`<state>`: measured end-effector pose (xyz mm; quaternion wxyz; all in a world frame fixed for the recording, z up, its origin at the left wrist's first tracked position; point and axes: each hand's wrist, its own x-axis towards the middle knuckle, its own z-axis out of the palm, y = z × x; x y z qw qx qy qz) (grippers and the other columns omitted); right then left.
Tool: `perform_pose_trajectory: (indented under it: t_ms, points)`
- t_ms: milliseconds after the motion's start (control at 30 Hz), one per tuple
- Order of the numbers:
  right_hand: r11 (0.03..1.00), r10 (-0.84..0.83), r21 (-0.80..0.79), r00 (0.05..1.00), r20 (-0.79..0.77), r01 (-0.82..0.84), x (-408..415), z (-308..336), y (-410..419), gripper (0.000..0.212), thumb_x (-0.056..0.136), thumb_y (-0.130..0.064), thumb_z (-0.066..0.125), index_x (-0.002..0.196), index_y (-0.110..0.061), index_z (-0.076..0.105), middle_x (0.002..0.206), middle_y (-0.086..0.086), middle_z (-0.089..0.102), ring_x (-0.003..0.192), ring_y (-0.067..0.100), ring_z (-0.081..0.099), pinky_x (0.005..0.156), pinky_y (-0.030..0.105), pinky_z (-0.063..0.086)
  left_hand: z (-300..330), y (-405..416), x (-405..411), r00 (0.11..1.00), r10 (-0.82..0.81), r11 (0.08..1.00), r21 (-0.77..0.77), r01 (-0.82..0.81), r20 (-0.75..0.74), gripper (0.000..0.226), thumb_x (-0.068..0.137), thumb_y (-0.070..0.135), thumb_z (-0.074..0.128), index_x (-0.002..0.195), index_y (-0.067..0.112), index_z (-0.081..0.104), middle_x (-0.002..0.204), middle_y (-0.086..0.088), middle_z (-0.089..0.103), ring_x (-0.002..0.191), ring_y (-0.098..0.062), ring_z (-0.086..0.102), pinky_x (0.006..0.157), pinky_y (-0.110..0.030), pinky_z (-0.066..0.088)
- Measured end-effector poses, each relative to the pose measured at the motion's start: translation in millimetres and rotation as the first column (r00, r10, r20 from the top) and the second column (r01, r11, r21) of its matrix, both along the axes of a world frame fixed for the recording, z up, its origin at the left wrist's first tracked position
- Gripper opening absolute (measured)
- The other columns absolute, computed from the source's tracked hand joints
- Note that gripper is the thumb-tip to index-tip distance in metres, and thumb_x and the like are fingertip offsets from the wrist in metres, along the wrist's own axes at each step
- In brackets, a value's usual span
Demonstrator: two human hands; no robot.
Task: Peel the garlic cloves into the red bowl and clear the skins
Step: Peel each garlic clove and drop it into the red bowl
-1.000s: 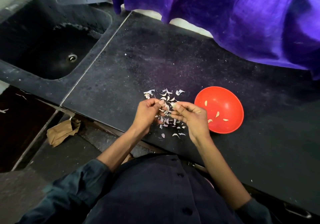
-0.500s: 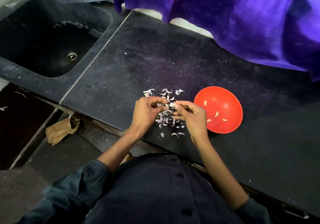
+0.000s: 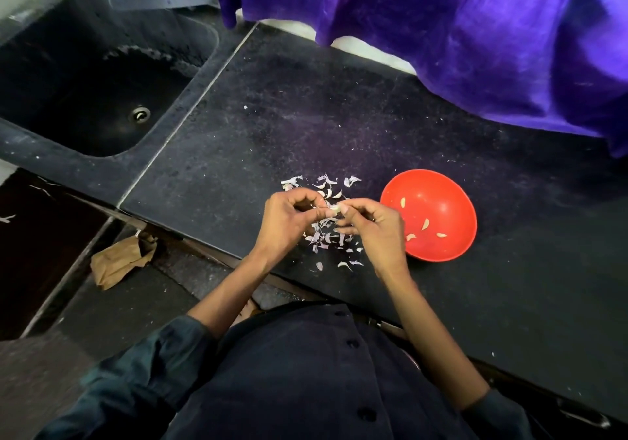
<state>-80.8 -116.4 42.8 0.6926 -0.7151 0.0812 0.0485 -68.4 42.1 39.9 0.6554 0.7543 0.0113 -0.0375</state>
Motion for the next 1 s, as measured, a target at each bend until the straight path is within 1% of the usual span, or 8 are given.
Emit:
perform_pose_trajectory:
  t_ms: [133,233,367,500,600,733,833,1000]
  points:
    - [0.966,0.024,0.256,0.98,-0.197,0.028,-0.8,4.5,6.7,0.013,0.094,-0.002,0.056,0.087,-0.004,0.066,0.072,0.005,0.064,0.06,0.015,0.06,0.054,0.026,0.055,-2.8,-5.4,-3.3,0.994,0.034,0.996,0.082,-0.043,0.107,0.01,0.076,0.007,0.079,0.075,0.011,0.07,0.069,0.012,0.063,0.063,-0.009,0.057,0.059,-0.029,0.053]
    - [0.886,0.041,0.447,0.942,-0.333,0.119,-2.3,6.6,13.4,0.011,0.095,-0.003,0.052,0.088,-0.001,0.062,0.071,0.006,0.06,0.055,0.011,0.054,0.046,0.022,0.046,-4.5,-8.1,-7.9,0.955,0.01,0.954,0.282,-0.098,0.297,0.007,0.079,0.003,0.072,0.079,0.009,0.069,0.075,0.01,0.061,0.068,-0.009,0.056,0.063,-0.033,0.05]
    - [0.828,0.065,0.53,0.907,-0.417,0.184,-3.2,8.4,14.2,0.011,0.095,-0.008,0.054,0.092,-0.004,0.064,0.068,0.001,0.061,0.052,0.006,0.052,0.046,0.019,0.043,-5.4,-7.0,-11.9,0.905,-0.057,0.897,0.42,-0.14,0.422,0.013,0.083,0.012,0.059,0.089,0.009,0.069,0.086,0.007,0.063,0.075,-0.009,0.059,0.067,-0.028,0.052]
    - [0.817,0.03,0.53,0.901,-0.434,0.227,-2.8,7.1,10.9,0.009,0.095,-0.01,0.056,0.09,-0.008,0.062,0.07,0.001,0.062,0.053,0.006,0.052,0.048,0.018,0.044,-5.1,-7.4,-12.2,0.92,-0.041,0.919,0.376,-0.118,0.389,0.005,0.083,0.013,0.067,0.087,0.011,0.071,0.086,0.01,0.064,0.075,-0.009,0.061,0.068,-0.032,0.053]
    - [0.815,-0.01,0.526,0.913,-0.408,0.244,-3.6,5.6,6.2,0.005,0.094,-0.007,0.056,0.091,-0.007,0.061,0.072,0.004,0.064,0.058,0.009,0.059,0.051,0.02,0.05,-6.0,-6.9,-11.5,0.958,0.05,0.956,0.263,-0.127,0.282,0.007,0.081,0.013,0.076,0.086,0.014,0.072,0.082,0.012,0.067,0.072,-0.007,0.061,0.067,-0.027,0.051]
    - [0.873,-0.057,0.449,0.954,-0.294,0.19,-6.8,2.6,1.8,0.006,0.093,-0.001,0.057,0.096,-0.002,0.061,0.087,0.013,0.069,0.071,0.017,0.067,0.06,0.025,0.056,-6.4,-4.0,-8.8,0.983,0.106,0.972,0.193,-0.134,0.15,0.015,0.087,0.009,0.07,0.1,0.016,0.075,0.086,0.01,0.073,0.07,-0.005,0.066,0.069,-0.035,0.059]
    - [0.935,-0.102,0.32,0.98,-0.173,0.153,-7.2,1.0,1.2,0.005,0.092,0.0,0.059,0.095,-0.001,0.063,0.087,0.012,0.069,0.072,0.017,0.069,0.062,0.026,0.058,-4.4,-3.9,-6.7,0.992,0.028,0.972,0.226,-0.056,0.125,0.019,0.092,0.012,0.065,0.108,0.014,0.073,0.097,0.002,0.073,0.075,-0.008,0.066,0.064,-0.037,0.06]
    - [0.995,-0.1,0.033,0.994,0.034,0.099,-5.4,-0.6,-3.2,0.012,0.088,0.0,0.065,0.088,-0.01,0.07,0.079,0.005,0.07,0.073,0.015,0.067,0.065,0.03,0.059,-0.2,-6.2,-7.0,0.975,-0.115,0.938,0.343,0.044,0.188,0.018,0.087,0.021,0.071,0.104,0.013,0.075,0.095,0.003,0.073,0.078,0.005,0.063,0.073,-0.012,0.048]
